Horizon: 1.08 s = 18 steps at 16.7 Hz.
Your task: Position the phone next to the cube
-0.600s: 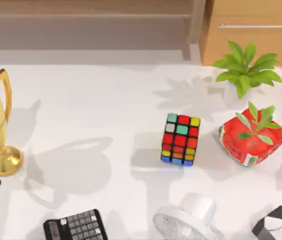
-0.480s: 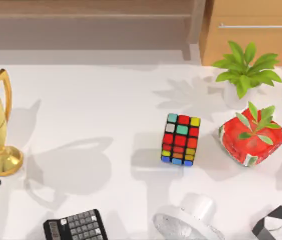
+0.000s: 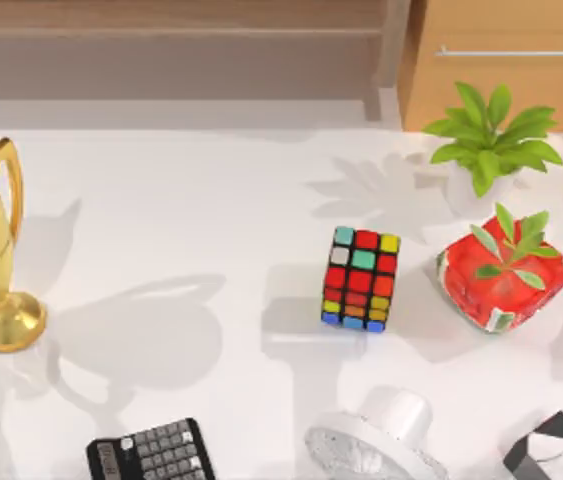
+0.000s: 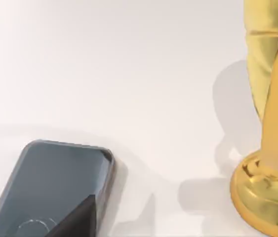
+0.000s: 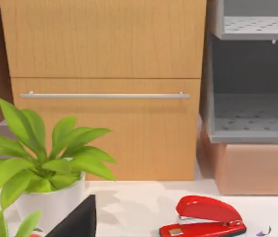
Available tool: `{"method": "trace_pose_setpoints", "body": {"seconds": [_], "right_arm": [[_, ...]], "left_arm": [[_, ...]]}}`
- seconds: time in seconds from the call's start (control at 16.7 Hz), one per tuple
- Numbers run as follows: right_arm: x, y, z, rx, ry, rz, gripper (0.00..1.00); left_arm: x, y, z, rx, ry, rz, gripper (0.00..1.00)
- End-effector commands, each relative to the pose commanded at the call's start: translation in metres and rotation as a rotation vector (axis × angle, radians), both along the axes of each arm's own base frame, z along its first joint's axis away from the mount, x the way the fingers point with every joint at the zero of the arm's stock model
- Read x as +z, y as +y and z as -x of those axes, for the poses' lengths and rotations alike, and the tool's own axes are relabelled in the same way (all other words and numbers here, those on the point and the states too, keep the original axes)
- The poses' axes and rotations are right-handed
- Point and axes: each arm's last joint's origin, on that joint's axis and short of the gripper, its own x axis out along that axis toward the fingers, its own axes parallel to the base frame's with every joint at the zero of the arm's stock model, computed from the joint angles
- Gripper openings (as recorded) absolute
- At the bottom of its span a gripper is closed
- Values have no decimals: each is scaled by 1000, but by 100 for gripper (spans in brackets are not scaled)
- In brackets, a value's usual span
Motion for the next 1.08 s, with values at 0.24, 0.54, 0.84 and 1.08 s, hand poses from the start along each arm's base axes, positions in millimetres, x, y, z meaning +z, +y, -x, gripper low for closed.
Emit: {"method": "trace_pose_setpoints", "body": {"seconds": [0.24, 0.54, 0.84, 1.08], "right_arm": [[0, 0, 0, 0, 0, 0, 100], [0, 0, 0, 0, 0, 0, 100], [0, 0, 0, 0, 0, 0, 100], [0, 0, 0, 0, 0, 0, 100]], "left_arm": [[9, 25, -26, 71, 413, -15, 100], [7, 76, -83, 60, 834, 31, 100], [-12, 122, -136, -48, 1018, 70, 100], [-19, 134, -159, -132, 1042, 69, 100]]}}
